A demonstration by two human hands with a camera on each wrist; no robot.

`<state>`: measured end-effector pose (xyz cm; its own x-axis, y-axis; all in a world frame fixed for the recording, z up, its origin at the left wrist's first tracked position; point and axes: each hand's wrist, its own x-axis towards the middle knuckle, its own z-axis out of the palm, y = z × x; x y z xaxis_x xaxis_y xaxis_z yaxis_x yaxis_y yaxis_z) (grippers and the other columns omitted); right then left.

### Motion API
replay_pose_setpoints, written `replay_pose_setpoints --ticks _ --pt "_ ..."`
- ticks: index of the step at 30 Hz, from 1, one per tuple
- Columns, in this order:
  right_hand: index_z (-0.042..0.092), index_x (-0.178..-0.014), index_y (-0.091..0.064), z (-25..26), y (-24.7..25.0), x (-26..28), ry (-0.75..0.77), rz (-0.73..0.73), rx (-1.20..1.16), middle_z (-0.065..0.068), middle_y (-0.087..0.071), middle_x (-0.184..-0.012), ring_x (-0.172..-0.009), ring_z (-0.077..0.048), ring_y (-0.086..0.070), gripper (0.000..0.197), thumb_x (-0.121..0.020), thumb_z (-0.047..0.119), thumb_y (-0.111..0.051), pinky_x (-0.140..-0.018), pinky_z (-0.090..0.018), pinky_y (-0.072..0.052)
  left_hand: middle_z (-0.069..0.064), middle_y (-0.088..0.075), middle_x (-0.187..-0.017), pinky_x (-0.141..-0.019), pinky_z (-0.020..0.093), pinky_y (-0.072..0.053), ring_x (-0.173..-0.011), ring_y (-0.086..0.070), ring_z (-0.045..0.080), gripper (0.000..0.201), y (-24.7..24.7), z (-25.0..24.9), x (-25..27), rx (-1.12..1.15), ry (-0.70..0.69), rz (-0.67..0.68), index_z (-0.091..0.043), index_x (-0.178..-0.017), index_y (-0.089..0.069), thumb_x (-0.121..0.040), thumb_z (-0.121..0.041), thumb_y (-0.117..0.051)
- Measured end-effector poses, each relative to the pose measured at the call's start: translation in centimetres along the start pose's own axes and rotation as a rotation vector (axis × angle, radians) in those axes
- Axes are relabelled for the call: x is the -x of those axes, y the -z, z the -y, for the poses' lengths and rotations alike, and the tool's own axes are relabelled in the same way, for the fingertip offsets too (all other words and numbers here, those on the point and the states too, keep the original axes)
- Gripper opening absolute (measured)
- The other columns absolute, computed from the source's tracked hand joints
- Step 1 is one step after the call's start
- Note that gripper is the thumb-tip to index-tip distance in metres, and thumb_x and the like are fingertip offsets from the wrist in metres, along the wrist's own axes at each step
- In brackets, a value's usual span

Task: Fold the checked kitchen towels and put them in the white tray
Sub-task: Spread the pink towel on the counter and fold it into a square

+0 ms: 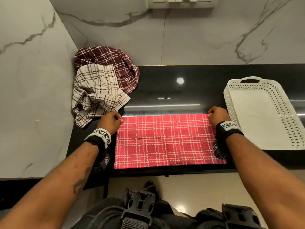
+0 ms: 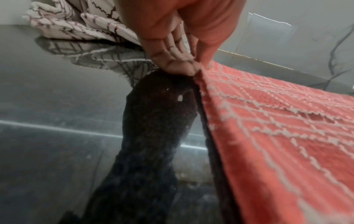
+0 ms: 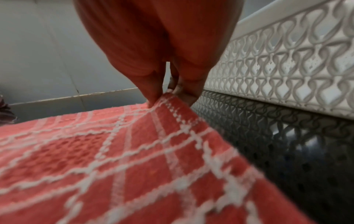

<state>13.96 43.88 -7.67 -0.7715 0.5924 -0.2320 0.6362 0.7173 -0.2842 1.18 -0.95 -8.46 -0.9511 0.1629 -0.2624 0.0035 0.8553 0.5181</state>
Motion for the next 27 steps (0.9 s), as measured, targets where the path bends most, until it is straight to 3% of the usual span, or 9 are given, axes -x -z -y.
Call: replay_pose_setpoints --ticks 3,6,8,11,13,16,18,22,27 --pt "0.007 -0.121 -0.055 2.9 0.0 1.6 0.101 0.002 0.35 -0.019 -0.051 -0.127 -0.116 -0.042 -0.05 0.031 -0.091 0.015 -0.054 -0.093 -0.051 -0.045 0.002 -0.066 -0.099 -0.077 0.039 -0.051 -0.09 -0.066 0.029 0.032 0.4 -1.5 1.4 -0.265 -0.035 -0.037 -0.024 -0.108 -0.052 -0.091 -0.05 -0.06" --pt "0.012 -0.121 -0.053 7.3 -1.2 4.4 0.393 0.01 0.258 -0.013 -0.053 -0.126 -0.12 -0.036 -0.049 0.03 -0.092 0.02 -0.052 -0.098 -0.052 -0.043 0.004 -0.062 -0.107 -0.081 0.042 -0.049 -0.096 -0.064 0.03 0.034 -0.7 -4.8 3.5 -0.364 -0.221 -0.083 -0.02 -0.117 -0.045 -0.097 -0.048 -0.047" --pt "0.013 -0.135 -0.046 10.1 -2.9 6.8 0.509 0.172 0.14 -0.011 -0.045 -0.143 -0.136 -0.033 -0.039 0.046 -0.091 0.026 -0.056 -0.108 -0.055 -0.035 0.006 -0.056 -0.124 -0.095 0.042 -0.045 -0.112 -0.055 0.026 0.038 -2.6 -6.9 4.2 -0.436 -0.44 0.012 -0.019 -0.128 -0.047 -0.098 -0.042 -0.044" --pt "0.017 -0.157 -0.014 13.4 -6.2 9.9 0.57 0.402 0.205 -0.004 -0.002 -0.166 -0.153 -0.028 -0.001 0.069 -0.1 0.041 -0.045 -0.12 -0.06 -0.007 0.009 -0.025 -0.161 -0.122 0.042 -0.018 -0.147 -0.024 0.028 0.061 -5.8 -9.0 4.6 -0.599 -0.651 0.223 -0.015 -0.154 -0.025 -0.102 -0.041 -0.039" --pt "0.02 -0.158 0.003 13.6 -7.7 10.5 0.569 0.45 0.272 -0.003 0.014 -0.165 -0.152 -0.026 0.012 0.072 -0.102 0.048 -0.032 -0.12 -0.057 0.003 0.006 -0.004 -0.167 -0.124 0.044 -0.005 -0.153 -0.003 0.026 0.067 -7.2 -8.8 4.6 -0.7 -0.644 0.277 -0.015 -0.159 -0.007 -0.103 -0.049 -0.027" --pt "0.024 -0.156 0.015 10.4 -7.5 9.2 0.513 0.449 0.329 -0.002 0.027 -0.16 -0.148 -0.025 0.023 0.08 -0.097 0.065 -0.022 -0.118 -0.057 0.01 0.006 0.014 -0.165 -0.124 0.046 0.002 -0.152 0.012 0.027 0.079 -7.1 -5.8 4.5 -0.724 -0.588 0.273 -0.02 -0.157 0.009 -0.098 -0.066 -0.013" --pt "0.024 -0.154 0.02 6.6 -6.4 7.9 0.392 0.429 0.329 -0.002 0.032 -0.157 -0.146 -0.024 0.027 0.089 -0.091 0.076 -0.015 -0.119 -0.057 0.01 0.009 0.023 -0.162 -0.123 0.048 0.004 -0.15 0.019 0.029 0.086 -5.7 -3.1 4.3 -0.676 -0.518 0.245 -0.02 -0.156 0.015 -0.093 -0.075 -0.006" --pt "0.018 -0.155 0.018 0.1 -3.9 5.8 0.166 0.361 0.341 -0.004 0.03 -0.16 -0.147 -0.023 0.027 0.097 -0.089 0.079 -0.016 -0.118 -0.059 0.01 0.011 0.026 -0.161 -0.123 0.047 0.004 -0.149 0.022 0.027 0.09 -2.8 1.0 4.1 -0.662 -0.382 0.208 -0.015 -0.156 0.015 -0.092 -0.075 -0.003" --pt "0.011 -0.157 0.009 2.4 -3.3 6.9 0.23 0.289 0.374 -0.011 0.022 -0.163 -0.149 -0.029 0.022 0.091 -0.094 0.07 -0.019 -0.118 -0.058 0.01 0.013 0.017 -0.163 -0.123 0.048 0.008 -0.151 0.018 0.027 0.089 -2.9 -0.7 4.3 -0.75 -0.424 0.177 -0.01 -0.156 0.008 -0.094 -0.072 -0.003"
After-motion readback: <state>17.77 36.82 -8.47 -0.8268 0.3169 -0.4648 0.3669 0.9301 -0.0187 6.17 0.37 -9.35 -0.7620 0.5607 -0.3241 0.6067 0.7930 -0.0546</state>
